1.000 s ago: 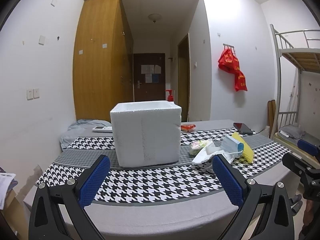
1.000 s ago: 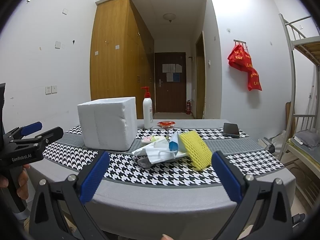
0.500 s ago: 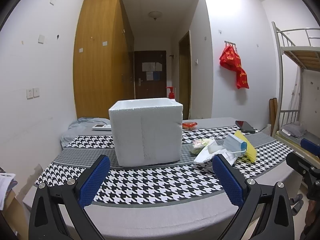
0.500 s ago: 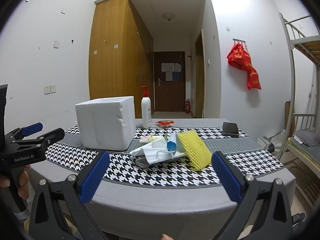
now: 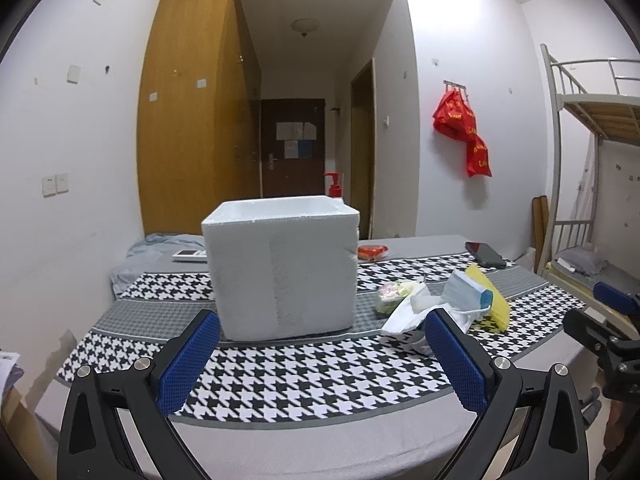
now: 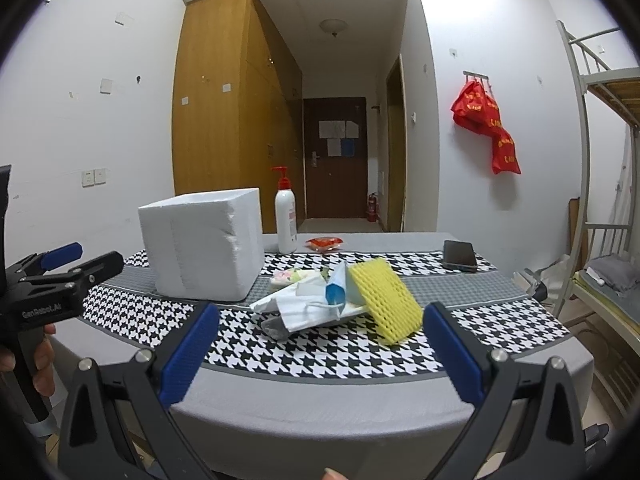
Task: Organize soft objects
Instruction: 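Grasp the blue face mask with the left tool while the right tool grasps the yellow foam net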
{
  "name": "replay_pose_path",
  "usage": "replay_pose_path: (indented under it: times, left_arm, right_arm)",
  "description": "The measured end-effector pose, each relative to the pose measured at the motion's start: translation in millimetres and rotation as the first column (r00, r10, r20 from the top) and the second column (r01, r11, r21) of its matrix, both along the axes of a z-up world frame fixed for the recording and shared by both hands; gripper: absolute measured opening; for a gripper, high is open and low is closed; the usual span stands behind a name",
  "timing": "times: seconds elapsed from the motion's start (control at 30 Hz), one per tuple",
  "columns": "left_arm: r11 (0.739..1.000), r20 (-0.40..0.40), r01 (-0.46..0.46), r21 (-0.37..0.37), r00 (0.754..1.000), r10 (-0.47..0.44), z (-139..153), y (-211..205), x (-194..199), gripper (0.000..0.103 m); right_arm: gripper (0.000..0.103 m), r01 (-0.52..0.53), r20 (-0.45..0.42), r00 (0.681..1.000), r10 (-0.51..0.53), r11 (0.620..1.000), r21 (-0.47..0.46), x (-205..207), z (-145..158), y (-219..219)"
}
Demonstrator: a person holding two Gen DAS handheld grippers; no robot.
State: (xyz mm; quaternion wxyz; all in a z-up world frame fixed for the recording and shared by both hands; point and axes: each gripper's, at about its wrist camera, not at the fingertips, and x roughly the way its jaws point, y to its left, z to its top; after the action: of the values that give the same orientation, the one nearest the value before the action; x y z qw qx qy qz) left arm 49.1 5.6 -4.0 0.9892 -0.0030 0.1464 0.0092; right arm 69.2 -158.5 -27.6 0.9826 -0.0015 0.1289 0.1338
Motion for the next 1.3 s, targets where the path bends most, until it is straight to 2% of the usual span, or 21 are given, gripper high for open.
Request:
replay_pose_path:
  times: [0.17,0.5,0.93,1.3]
  left_arm:
    - [0.999,-0.016,0.039,-0.003,0.999,-0.039,1.2,-6.8,14.9,0.102]
    - [0.989,-0.111,0.147,0.029,0.984,-0.143,-6.0,-33.2,56.3,0.102]
    - [0.963,-0.180,0.266,0.035,0.950,-0.255,-5.8,-68.9,102.8,0.102]
    - [0.930,-0.230,0.368,0.003,0.905,-0.357,-11.1,-103.7,132.5,0.102]
  right_arm:
    - [0.103,0.015,-0.026,1.000,-0.015,1.000,-0.005,13.3,-3.6,-2.6]
    - [0.103,0.038,-0.085,0.996,-0.038,0.999,-0.003,44.2,-12.7,-11.8]
    - [0.103,0.076,-0.150,0.986,-0.075,0.997,-0.001,85.0,-20.1,-32.3]
    - [0.103,0.136,-0.194,0.971,-0.137,0.990,-0.020,109.8,-30.9,-52.3]
